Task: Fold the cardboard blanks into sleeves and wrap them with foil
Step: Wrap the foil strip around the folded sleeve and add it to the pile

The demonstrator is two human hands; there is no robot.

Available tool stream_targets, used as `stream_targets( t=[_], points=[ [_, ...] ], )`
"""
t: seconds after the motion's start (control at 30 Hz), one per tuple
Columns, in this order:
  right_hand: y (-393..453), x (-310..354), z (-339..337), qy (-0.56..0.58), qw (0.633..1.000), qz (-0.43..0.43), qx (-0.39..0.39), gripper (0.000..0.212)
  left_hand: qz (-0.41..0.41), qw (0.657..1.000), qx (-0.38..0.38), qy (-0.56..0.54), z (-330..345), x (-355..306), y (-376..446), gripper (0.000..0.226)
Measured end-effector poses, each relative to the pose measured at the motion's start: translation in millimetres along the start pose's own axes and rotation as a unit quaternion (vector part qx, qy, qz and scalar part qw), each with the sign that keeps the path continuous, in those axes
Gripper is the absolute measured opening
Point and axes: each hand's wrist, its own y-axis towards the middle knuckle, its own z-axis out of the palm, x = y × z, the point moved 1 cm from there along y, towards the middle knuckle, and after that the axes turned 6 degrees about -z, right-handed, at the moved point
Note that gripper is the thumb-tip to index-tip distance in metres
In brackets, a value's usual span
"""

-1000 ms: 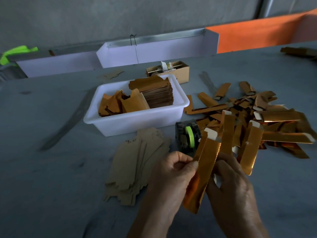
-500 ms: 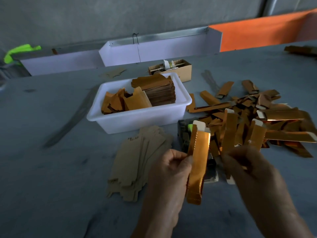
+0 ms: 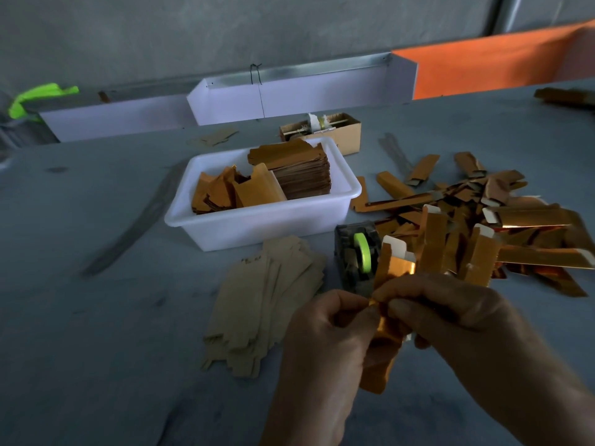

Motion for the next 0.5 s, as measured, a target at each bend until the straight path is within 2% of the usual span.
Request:
stream_targets(
  t=[0.17,0.5],
  points=[
    [2.7,-1.5,-0.6,-0.046,0.999,-0.008,-0.021,0.033,0.001,1.0,0.031,-0.006,-1.4,-3.1,-2.6,0.008],
    [3.4,-3.6,3.1,-0.078,0.996,0.008,-0.031,0.03,-0.015,0.999,0.04,0.015,-2.3,-2.5,-1.8,0.019]
  ],
)
